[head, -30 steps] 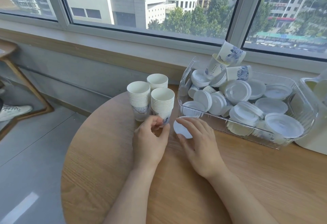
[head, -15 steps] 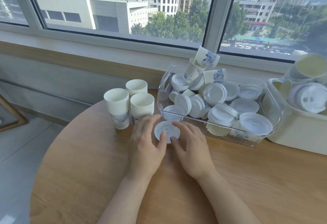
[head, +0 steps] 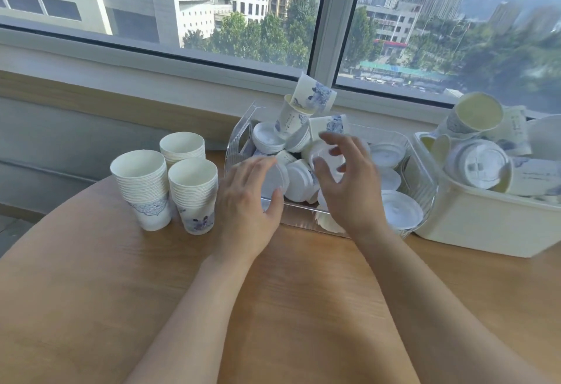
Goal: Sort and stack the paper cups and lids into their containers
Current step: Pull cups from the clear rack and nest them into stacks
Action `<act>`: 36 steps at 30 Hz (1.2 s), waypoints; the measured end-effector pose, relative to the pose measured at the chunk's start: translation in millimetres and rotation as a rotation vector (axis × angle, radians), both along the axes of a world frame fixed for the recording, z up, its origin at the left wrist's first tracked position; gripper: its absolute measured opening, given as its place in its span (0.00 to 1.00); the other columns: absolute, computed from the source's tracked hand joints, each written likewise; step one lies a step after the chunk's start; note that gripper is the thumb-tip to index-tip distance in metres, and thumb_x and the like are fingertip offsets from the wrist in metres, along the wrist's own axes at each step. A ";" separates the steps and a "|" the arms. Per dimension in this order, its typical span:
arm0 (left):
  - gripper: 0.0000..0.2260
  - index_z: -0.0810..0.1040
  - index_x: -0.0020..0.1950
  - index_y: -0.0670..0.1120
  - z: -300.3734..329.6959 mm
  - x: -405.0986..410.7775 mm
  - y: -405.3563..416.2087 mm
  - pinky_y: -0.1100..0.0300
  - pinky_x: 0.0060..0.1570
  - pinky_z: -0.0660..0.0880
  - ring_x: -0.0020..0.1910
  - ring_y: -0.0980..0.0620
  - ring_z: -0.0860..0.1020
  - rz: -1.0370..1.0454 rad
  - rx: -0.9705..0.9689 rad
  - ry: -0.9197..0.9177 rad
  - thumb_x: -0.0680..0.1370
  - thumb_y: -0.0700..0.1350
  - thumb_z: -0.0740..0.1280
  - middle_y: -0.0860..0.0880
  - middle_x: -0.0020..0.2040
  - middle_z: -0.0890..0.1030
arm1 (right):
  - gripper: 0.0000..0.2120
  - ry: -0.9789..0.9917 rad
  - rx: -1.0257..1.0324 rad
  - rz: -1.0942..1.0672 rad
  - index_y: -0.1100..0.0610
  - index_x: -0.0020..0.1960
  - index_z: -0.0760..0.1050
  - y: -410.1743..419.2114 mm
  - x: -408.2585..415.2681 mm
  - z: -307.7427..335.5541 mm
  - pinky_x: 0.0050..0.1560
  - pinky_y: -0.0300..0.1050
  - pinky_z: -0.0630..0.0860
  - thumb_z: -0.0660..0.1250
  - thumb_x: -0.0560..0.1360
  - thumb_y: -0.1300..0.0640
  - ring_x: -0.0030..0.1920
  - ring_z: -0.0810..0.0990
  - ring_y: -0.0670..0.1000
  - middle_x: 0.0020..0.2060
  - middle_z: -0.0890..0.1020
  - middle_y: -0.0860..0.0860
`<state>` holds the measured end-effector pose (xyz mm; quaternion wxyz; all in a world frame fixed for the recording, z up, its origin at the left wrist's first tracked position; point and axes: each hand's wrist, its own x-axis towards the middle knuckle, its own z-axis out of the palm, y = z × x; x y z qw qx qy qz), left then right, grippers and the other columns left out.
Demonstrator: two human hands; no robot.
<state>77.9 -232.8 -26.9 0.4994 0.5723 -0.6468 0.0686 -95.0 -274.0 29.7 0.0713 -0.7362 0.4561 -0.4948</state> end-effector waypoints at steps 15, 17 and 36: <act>0.28 0.69 0.77 0.49 1.6 -3.8 -40.7 0.46 0.72 0.69 0.73 0.47 0.71 -0.012 0.135 0.020 0.79 0.52 0.72 0.49 0.73 0.75 | 0.31 0.192 0.171 -0.123 0.47 0.79 0.64 -131.4 2.7 60.4 0.69 0.53 0.70 0.72 0.79 0.50 0.71 0.74 0.54 0.71 0.77 0.50; 0.29 0.69 0.78 0.49 -0.2 -4.6 -41.4 0.46 0.71 0.69 0.74 0.47 0.71 -0.009 0.137 0.020 0.79 0.53 0.72 0.49 0.73 0.75 | 0.30 0.183 0.163 -0.119 0.48 0.78 0.66 -131.4 2.7 58.3 0.67 0.52 0.72 0.72 0.79 0.52 0.68 0.76 0.52 0.67 0.78 0.49; 0.27 0.70 0.76 0.51 1.1 -6.3 -40.7 0.48 0.70 0.70 0.72 0.51 0.73 -0.013 0.124 0.092 0.79 0.57 0.70 0.52 0.71 0.77 | 0.26 0.001 0.245 -0.069 0.49 0.75 0.69 -110.1 -2.8 53.8 0.48 0.38 0.78 0.71 0.80 0.48 0.59 0.79 0.48 0.60 0.81 0.49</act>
